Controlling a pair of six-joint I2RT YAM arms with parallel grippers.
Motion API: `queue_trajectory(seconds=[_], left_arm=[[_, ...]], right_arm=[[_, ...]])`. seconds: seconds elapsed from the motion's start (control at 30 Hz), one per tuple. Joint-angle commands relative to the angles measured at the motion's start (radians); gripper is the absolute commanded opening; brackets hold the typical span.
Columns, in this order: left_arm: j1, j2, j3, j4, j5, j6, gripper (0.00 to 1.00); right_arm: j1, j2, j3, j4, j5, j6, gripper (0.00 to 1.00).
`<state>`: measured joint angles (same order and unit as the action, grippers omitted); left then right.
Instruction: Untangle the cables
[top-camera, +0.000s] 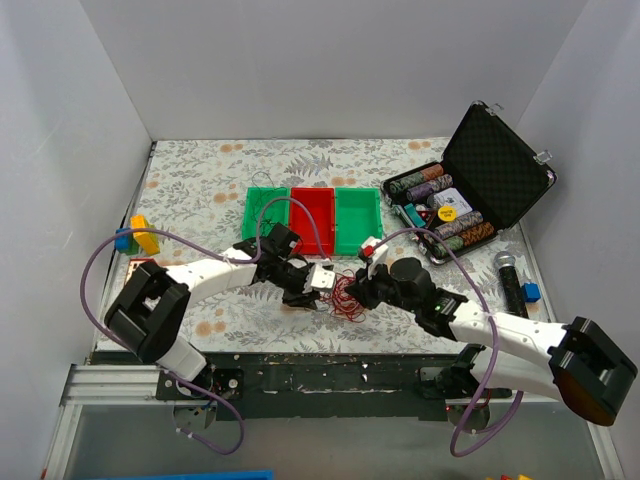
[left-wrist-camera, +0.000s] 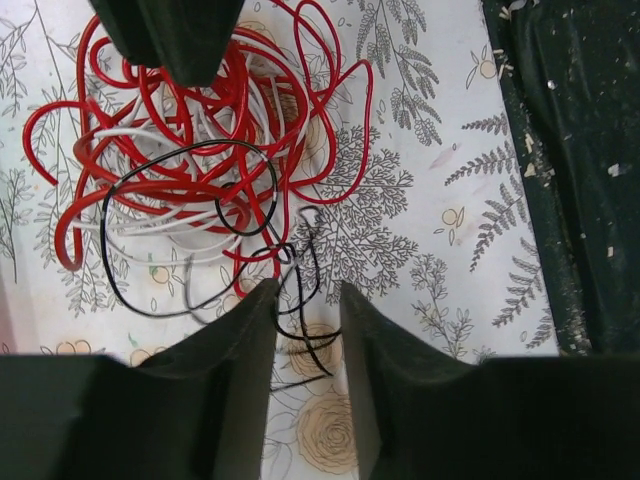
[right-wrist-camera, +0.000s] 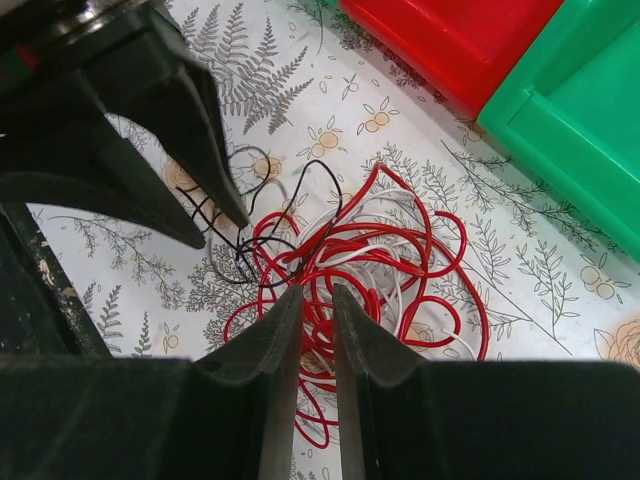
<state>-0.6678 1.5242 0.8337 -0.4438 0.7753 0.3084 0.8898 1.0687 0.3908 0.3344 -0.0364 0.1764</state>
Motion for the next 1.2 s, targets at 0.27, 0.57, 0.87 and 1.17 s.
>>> queue_trajectory(seconds=[0.27, 0.57, 0.87, 1.17], left_arm=[[-0.01, -0.131, 0.056, 0.077, -0.064, -0.135, 0.0], [-0.01, -0.329, 0.152, -0.044, -0.05, -0.236, 0.0], [-0.01, -0.383, 0.257, -0.027, -0.056, -0.364, 0.0], [-0.01, -0.383, 0.372, 0.169, -0.21, -0.506, 0.0]], right_arm=[[-0.012, -0.015, -0.021, 0.032, 0.01, -0.011, 0.27], [-0.018, 0.034, -0.001, 0.061, 0.006, -0.003, 0.3], [-0.025, 0.01, 0.022, 0.06, 0.024, 0.008, 0.61], [-0.025, -0.044, 0.059, 0.02, 0.102, -0.015, 0.69]])
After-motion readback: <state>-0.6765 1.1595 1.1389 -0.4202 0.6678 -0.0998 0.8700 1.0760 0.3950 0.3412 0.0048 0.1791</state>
